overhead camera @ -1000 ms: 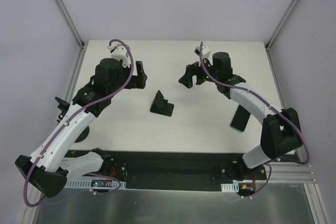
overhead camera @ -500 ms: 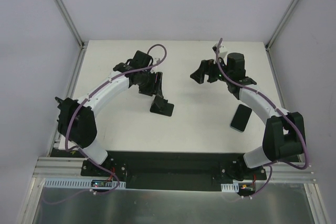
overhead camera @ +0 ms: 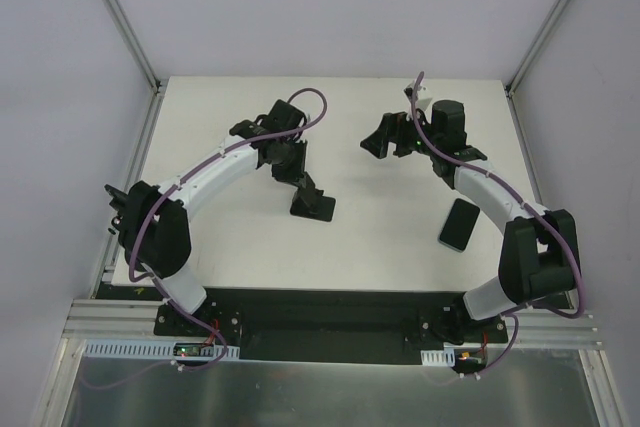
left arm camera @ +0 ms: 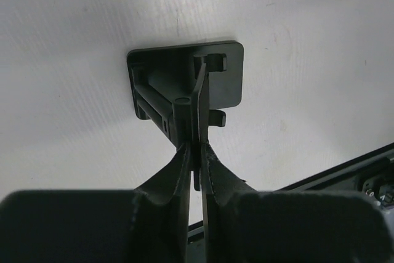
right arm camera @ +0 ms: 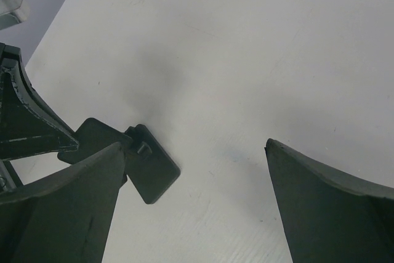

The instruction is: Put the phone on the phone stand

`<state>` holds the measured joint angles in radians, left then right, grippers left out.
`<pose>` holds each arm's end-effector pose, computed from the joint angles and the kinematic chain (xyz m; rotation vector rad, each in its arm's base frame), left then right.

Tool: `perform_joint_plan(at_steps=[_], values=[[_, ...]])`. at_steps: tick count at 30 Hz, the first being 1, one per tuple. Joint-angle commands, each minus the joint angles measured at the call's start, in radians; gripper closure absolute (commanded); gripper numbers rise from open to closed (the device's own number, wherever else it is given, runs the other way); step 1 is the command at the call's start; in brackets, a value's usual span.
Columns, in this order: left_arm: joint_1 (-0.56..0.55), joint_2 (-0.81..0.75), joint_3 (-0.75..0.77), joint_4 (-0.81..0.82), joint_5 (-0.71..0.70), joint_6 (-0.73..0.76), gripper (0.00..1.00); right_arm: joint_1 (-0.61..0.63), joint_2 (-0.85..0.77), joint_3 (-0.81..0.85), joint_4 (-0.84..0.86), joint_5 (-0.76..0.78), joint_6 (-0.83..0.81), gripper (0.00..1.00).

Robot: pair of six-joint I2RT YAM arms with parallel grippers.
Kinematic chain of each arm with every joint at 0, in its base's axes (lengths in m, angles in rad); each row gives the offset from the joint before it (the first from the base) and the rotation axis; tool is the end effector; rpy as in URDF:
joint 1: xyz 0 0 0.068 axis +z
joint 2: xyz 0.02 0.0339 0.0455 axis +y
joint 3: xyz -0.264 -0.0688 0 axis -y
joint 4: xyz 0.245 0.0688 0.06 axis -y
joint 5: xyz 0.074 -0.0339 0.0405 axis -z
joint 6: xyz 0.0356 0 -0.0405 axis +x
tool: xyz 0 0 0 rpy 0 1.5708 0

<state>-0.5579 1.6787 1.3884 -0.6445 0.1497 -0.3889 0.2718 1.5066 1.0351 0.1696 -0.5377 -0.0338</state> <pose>0.3070 -0.1979 0.2755 0.2818 2.5709 -0.5606 0.3307 0.1111 0.2880 -0.6503 1.7658 0.6656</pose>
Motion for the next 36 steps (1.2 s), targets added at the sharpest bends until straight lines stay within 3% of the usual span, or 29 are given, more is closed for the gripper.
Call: perform_joint_plan(at_steps=[1,6,10,13,18,21,26,36], values=[[-0.014,0.0,0.015,-0.064,-0.145,-0.091,1.0,-0.005,-0.009,0.011,0.051,-0.021,0.009,0.01],[-0.013,-0.118,-0.066,-0.13,-0.37,-0.261,1.0,-0.003,-0.011,0.01,0.056,-0.016,0.017,0.01],[-0.013,-0.229,-0.126,-0.285,-0.536,-0.534,1.0,-0.003,0.0,0.014,0.065,-0.015,0.031,0.01],[-0.01,-0.324,-0.187,-0.366,-0.584,-0.649,1.0,0.004,0.007,0.016,0.079,-0.025,0.055,0.01],[-0.01,-0.413,-0.197,-0.683,-0.697,-0.893,1.0,0.02,0.009,0.02,0.084,-0.024,0.063,0.01],[-0.01,-0.451,-0.212,-0.861,-0.739,-1.115,1.0,0.038,0.01,0.026,0.084,-0.019,0.063,0.01],[0.038,-0.601,-0.345,-0.87,-0.737,-1.202,1.0,0.075,0.015,0.039,0.082,-0.013,0.057,0.01],[0.174,-0.781,-0.43,-0.873,-0.774,-1.16,1.0,0.107,0.035,0.065,0.051,0.002,0.04,0.01]])
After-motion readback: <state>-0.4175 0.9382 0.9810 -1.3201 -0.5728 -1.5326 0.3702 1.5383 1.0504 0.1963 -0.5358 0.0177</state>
